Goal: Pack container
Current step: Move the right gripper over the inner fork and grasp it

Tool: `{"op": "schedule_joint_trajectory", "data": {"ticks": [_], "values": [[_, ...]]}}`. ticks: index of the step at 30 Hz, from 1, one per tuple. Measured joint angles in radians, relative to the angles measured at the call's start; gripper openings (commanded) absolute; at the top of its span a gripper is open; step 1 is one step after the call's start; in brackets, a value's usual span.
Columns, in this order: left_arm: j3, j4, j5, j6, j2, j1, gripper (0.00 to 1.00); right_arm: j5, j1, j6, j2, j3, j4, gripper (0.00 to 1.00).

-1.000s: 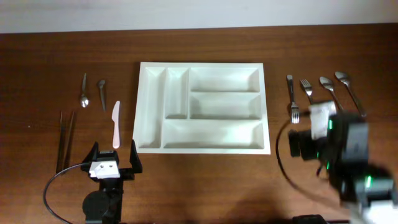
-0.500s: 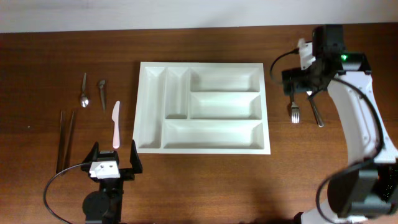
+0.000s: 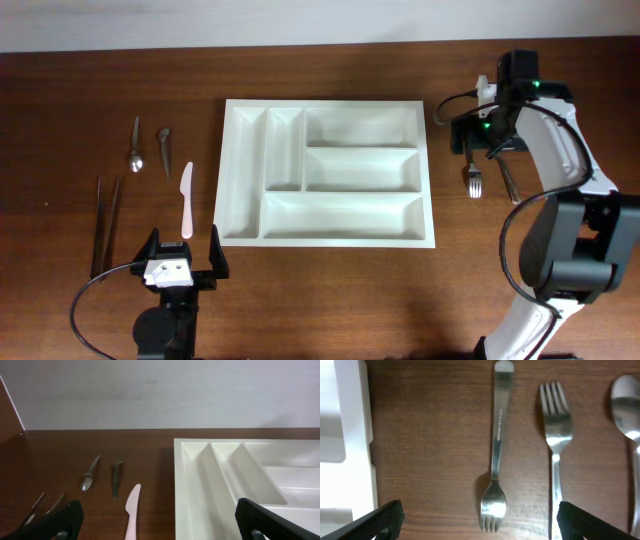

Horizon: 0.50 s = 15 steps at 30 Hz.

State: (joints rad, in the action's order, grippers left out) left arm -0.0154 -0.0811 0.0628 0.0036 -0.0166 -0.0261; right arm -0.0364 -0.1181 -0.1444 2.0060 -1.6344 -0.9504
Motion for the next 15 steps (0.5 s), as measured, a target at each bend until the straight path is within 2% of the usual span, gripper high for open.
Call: {"op": "schedule_joint_trajectory", "data": {"ticks": [9, 15], "values": [[0.000, 0.000, 0.000, 0.000, 0.000, 0.000, 0.99, -0.018, 0.000, -0.022, 0.124, -0.002, 0.026, 0.99], [0.000, 0.000, 0.000, 0.000, 0.000, 0.000, 0.99, -0.018, 0.000, -0.023, 0.142, -0.002, 0.037, 0.99]]}}
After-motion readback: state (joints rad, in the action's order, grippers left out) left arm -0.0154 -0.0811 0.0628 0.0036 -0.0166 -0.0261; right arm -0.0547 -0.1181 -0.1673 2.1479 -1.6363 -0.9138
